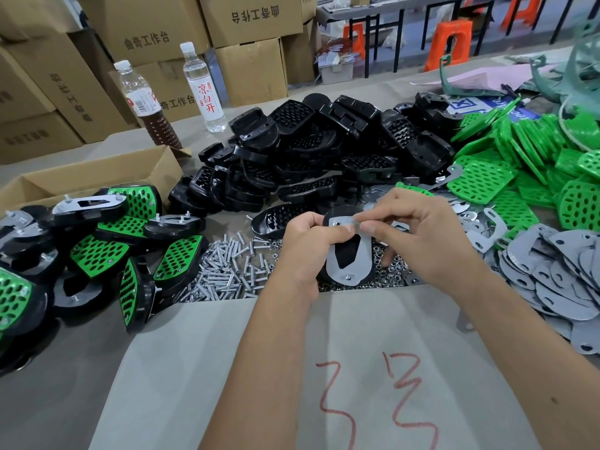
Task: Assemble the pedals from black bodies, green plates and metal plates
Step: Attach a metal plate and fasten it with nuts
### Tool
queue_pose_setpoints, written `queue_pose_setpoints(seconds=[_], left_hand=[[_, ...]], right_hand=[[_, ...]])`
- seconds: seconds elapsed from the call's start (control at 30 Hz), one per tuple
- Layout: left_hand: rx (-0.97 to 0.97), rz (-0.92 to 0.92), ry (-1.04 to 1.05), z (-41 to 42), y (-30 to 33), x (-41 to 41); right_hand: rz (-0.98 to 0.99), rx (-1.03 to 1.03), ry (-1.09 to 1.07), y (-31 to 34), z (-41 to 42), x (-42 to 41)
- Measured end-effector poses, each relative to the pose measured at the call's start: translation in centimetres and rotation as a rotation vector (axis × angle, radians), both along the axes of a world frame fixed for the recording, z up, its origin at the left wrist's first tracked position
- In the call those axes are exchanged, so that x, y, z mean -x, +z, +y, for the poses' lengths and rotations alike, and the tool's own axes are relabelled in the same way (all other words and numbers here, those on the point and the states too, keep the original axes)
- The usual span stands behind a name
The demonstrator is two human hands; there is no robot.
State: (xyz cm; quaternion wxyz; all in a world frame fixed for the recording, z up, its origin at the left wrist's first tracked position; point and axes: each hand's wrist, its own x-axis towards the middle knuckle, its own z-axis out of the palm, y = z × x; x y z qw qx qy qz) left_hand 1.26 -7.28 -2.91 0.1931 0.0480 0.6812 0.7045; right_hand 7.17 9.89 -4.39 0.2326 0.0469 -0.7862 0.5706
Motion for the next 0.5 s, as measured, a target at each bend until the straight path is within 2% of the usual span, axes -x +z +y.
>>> queue_pose_setpoints(seconds=[0.5], left_hand=[[0.017,0.018,-0.037,-0.01,0.2,-0.31]], right_hand=[[0.074,-0.045,-0.066,0.26,-0.34,-0.28]])
